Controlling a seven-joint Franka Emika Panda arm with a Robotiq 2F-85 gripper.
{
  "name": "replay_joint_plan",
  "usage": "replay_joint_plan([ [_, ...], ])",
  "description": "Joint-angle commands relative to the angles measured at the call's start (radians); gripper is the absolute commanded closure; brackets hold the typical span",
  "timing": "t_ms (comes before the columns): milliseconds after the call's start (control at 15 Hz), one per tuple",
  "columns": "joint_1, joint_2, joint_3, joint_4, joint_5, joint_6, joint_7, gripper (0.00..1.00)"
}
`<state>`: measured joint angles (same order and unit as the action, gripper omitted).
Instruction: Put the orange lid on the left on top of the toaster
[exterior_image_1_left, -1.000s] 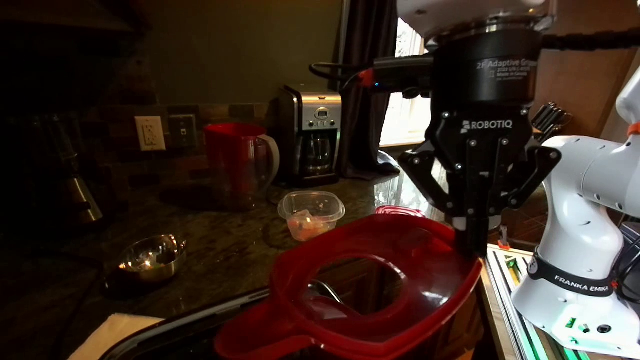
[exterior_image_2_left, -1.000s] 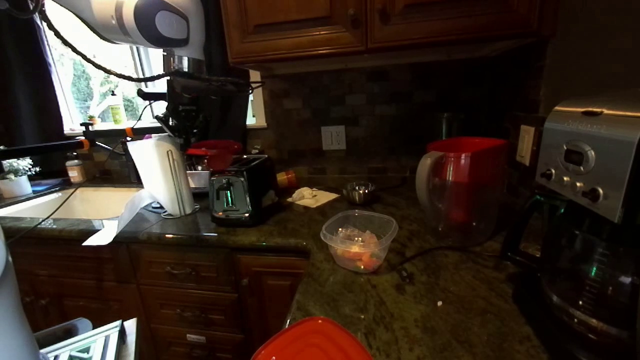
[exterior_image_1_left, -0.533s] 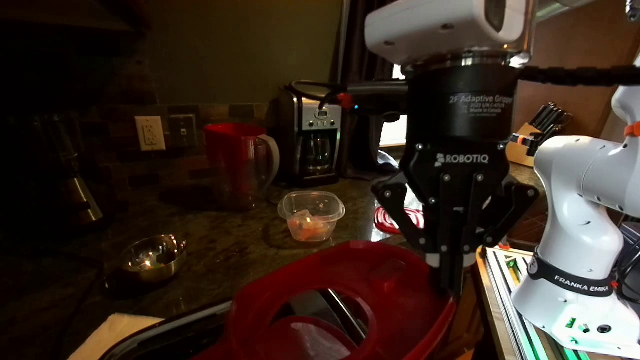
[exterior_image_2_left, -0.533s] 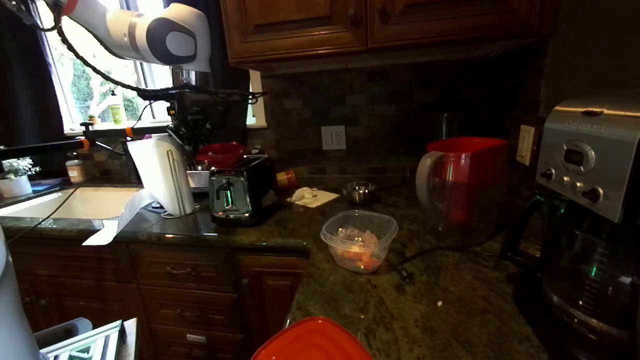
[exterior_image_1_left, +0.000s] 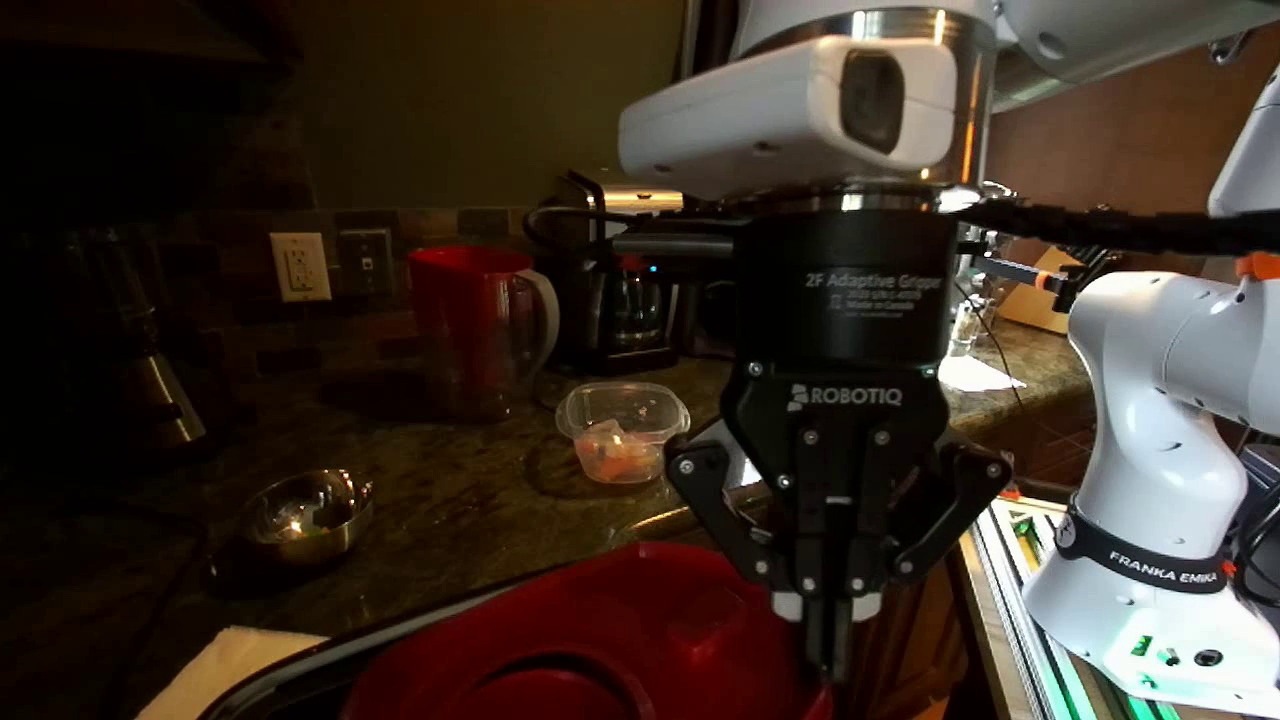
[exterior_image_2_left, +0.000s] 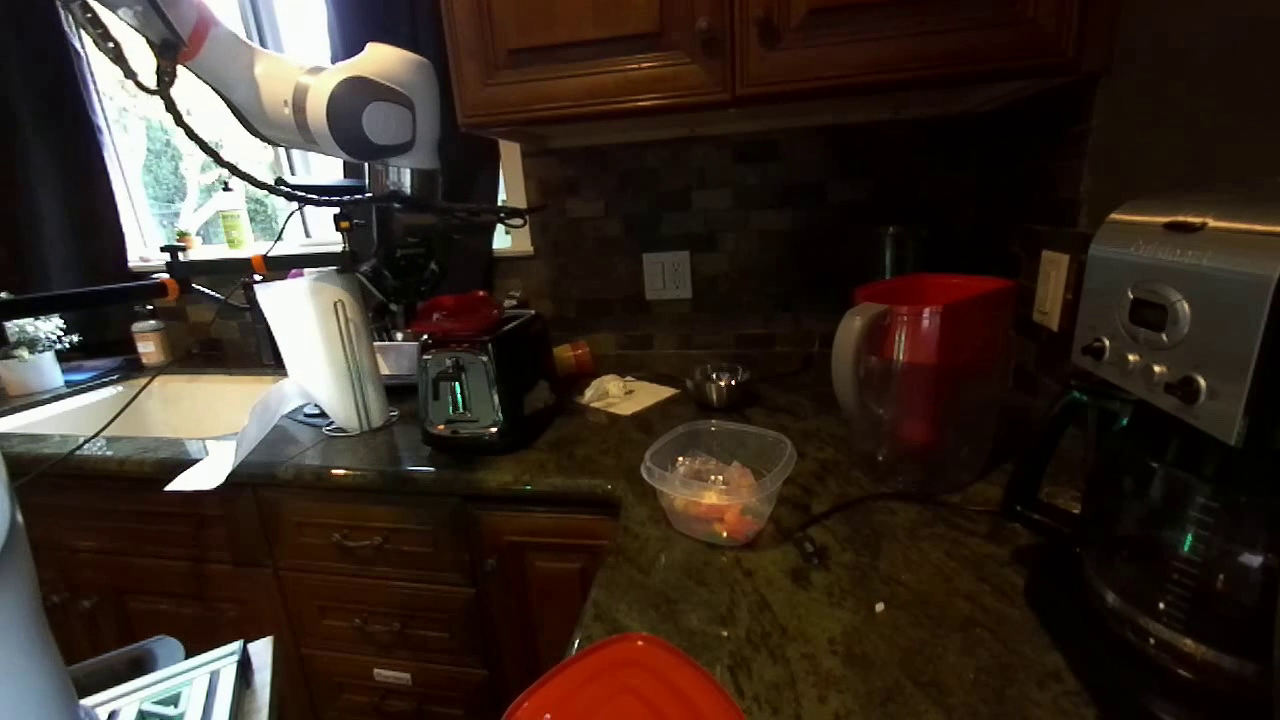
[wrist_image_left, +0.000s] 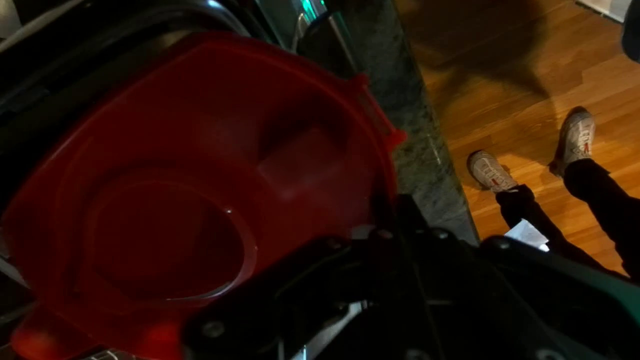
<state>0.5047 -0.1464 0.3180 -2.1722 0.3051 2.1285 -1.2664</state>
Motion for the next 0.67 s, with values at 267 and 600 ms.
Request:
replay_joint_plan([
  [267,-0.044,0.099,0.031,0.083,-0.01,0.04,0.083,0.98],
  [600,-0.051,0.109,0.043,0.107,-0.002,0.044,0.097,0.61],
])
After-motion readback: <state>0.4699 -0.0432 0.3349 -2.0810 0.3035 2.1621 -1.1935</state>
